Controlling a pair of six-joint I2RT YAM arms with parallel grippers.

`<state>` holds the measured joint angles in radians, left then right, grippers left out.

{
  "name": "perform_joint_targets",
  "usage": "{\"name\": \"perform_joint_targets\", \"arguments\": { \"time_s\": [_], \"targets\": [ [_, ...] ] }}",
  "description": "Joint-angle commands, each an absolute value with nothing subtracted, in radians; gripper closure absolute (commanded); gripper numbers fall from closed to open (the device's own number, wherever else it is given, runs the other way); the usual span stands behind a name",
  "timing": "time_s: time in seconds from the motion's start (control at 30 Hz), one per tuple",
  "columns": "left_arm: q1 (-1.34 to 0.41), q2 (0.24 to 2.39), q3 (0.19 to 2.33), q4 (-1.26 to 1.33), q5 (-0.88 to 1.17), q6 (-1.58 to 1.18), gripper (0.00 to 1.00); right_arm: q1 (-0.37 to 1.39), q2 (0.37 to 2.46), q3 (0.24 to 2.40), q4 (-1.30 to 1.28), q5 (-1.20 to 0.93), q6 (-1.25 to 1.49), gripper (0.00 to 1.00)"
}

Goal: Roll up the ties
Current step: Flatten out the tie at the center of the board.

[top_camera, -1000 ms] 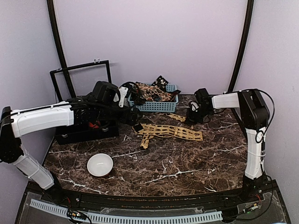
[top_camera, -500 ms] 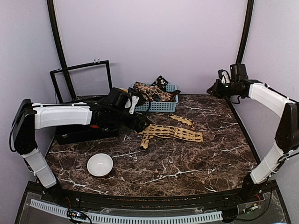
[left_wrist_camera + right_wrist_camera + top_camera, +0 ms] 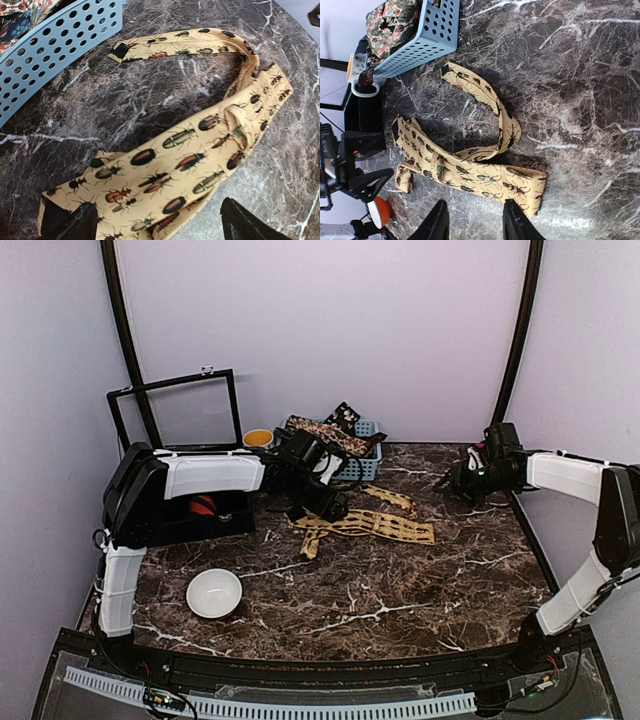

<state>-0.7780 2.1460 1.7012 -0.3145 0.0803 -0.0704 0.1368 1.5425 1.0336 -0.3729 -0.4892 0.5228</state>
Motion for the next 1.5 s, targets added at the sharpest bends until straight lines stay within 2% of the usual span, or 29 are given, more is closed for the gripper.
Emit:
{"name": "perform_joint_targets", "arguments": {
  "time_s": [0.0,0.23,0.43,0.8,1.07,1.13,1.3,1.47],
  "targets": [
    [-0.735,2.160,1.752,-0.418,0.034,-0.109,0.12,0.149,1.490,1.021,-0.314,-0.546,0.529,0.58],
    [-0.693,2.112,1.651,-0.427,-0.025,-0.323,0.12,0.260,1.577,1.130,-0.312,-0.546,0.481,0.48],
    [-0.662,1.936,1.427,-0.256,0.027,-0.461,0.12,0.419,1.797,1.377,-0.397,-0.458,0.361,0.39],
    [-0.575,1.713,1.305,-0.288,0.026,-0.500,0.11,0.638,2.224,1.878,-0.562,-0.351,0.263,0.38],
    [-0.557,1.673,1.306,-0.322,0.007,-0.490,0.11,0.711,2.517,2.258,-0.774,-0.180,0.167,0.36],
    [-0.555,1.674,1.311,-0.326,0.003,-0.488,0.11,0.725,2.556,2.298,-0.813,-0.147,0.134,0.36],
    [-0.554,1.670,1.309,-0.319,-0.009,-0.484,0.10,0.756,2.581,2.243,-0.808,-0.125,0.084,0.44],
    [-0.553,1.670,1.314,-0.329,-0.037,-0.470,0.09,0.762,2.579,2.259,-0.833,-0.131,0.074,0.79]
  ]
}}
